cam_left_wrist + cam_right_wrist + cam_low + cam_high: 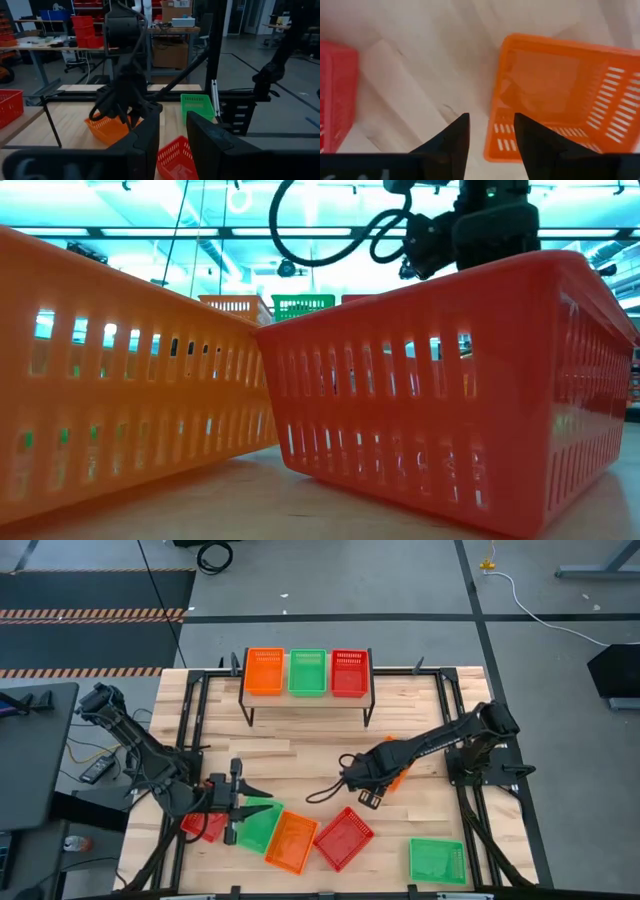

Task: Stack baskets on shelf by color
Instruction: Stack the top orange bin on the orange bin on the shelf

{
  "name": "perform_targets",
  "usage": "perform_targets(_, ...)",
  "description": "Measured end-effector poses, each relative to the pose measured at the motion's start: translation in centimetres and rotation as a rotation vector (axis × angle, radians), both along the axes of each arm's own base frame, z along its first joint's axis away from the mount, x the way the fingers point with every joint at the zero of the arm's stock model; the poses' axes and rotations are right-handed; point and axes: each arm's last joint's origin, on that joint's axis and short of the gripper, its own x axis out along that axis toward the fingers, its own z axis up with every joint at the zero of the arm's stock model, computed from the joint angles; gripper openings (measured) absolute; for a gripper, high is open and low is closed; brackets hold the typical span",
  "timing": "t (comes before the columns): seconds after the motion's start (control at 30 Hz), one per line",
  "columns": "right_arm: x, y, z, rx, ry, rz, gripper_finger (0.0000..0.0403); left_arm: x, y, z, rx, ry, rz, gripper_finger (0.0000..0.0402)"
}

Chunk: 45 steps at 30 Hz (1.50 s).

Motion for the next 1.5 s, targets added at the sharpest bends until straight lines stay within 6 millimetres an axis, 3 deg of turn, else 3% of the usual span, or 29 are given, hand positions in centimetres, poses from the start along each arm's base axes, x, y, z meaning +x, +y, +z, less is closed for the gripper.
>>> perform_targets(0.2, -0.1, 0.6, -0.9, -0.009, -0.03, -0.007, 0.018, 0.0, 0.0, -0.2, -0.008, 0.014, 0.0, 0.0105)
perform_targets(0.8, -1.5, 0.6, -4.5, -0.028, -0.016, 0.012, 0.0176, -0.1, 0.1, -1.2, -0.002, 0.092, 0.011, 0.0105)
perform_targets(0.93, -1.3, 0.8, -4.5, -0.025, -0.033, 0.096, 0.0145, 0.0, 0.3, -1.2, -0.001, 0.094, 0.019, 0.0105)
perform_targets(1.13, -1.0, 1.4, -4.4, -0.005, -0.072, 0.201, 0.0018, 0.0, 0.3, -1.2, 0.018, 0.096, 0.017, 0.0105)
perform_targets(1.3, -0.9, 1.7, -4.2, 0.011, -0.078, 0.264, 0.0014, 0.0, 0.3, -1.2, 0.091, 0.098, 0.01, 0.0105)
perform_targets(1.5, 0.0, 3.1, -1.7, -0.067, -0.118, 0.471, 0.0014, 0.0, 0.3, -1.3, 0.154, 0.107, 0.004, 0.0105)
